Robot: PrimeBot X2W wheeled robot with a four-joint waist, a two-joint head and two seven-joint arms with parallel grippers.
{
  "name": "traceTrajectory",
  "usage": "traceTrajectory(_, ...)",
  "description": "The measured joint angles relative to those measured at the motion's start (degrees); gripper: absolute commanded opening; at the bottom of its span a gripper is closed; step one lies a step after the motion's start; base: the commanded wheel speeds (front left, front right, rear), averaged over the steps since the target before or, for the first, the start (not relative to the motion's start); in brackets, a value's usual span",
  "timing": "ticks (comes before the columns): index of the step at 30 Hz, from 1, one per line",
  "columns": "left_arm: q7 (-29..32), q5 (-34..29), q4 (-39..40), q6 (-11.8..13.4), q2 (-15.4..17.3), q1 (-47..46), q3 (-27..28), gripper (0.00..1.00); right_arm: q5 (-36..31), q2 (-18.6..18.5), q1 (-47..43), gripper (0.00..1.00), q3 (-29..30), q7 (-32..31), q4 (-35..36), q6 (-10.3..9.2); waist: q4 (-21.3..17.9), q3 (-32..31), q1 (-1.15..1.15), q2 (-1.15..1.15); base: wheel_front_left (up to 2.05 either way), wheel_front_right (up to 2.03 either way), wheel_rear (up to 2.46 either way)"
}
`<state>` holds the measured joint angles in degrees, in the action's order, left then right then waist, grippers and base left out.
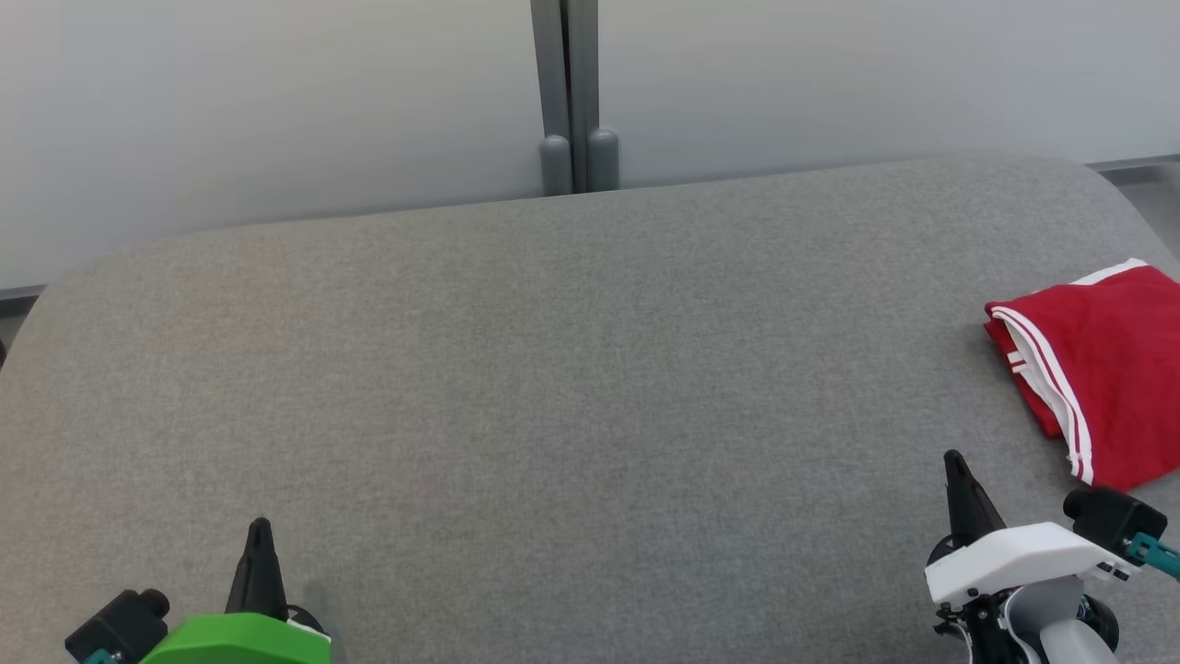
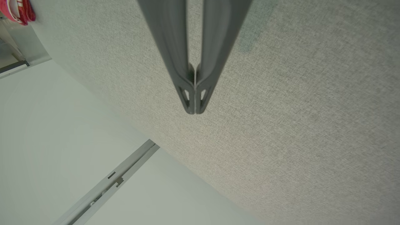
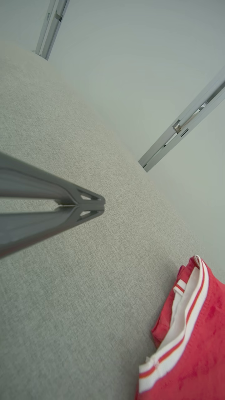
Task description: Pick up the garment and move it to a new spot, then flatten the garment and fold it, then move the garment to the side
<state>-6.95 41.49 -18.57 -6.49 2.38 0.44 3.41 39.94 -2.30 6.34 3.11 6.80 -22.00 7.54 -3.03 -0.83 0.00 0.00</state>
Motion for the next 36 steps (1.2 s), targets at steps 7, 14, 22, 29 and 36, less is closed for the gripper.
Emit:
traceTrajectory(7, 1.43, 5.47, 0.69, 0.02, 0.01, -0.68, 0.27, 0.00, 5.55, -0.02, 0.00, 0.00, 0.33, -1.49, 0.80, 0.00, 0.22, 0.06, 0.00, 0.00, 0.00, 0.00, 0.00)
traceTrajectory(14, 2.86, 10.32, 1.37, 0.03, 0.03, -1.19, 0.55, 0.00, 10.69, -0.07, 0.01, 0.00, 0.64, -2.80, 1.46, 0.00, 0.44, 0.12, 0.00, 0.00, 0.00, 0.00, 0.00)
traceTrajectory(22, 4.21, 15.82, 1.87, 0.21, 0.04, -2.02, 0.88, 0.00, 16.18, -0.09, 0.06, 0.00, 1.07, -4.20, 2.31, 0.00, 0.70, 0.18, 0.00, 0.00, 0.00, 0.00, 0.00)
traceTrajectory(29, 5.37, 20.14, 2.41, 0.29, 0.07, -2.40, 1.21, 0.00, 20.79, -0.13, 0.10, 0.00, 1.38, -5.33, 2.93, 0.00, 0.92, 0.24, 0.00, 0.00, 0.00, 0.00, 0.00)
traceTrajectory(36, 6.42, 24.25, 2.94, 0.41, 0.08, -3.08, 1.52, 0.00, 24.98, -0.19, 0.12, 0.00, 1.69, -6.38, 3.50, -0.01, 1.15, 0.30, 0.00, 0.00, 0.00, 0.00, 0.00)
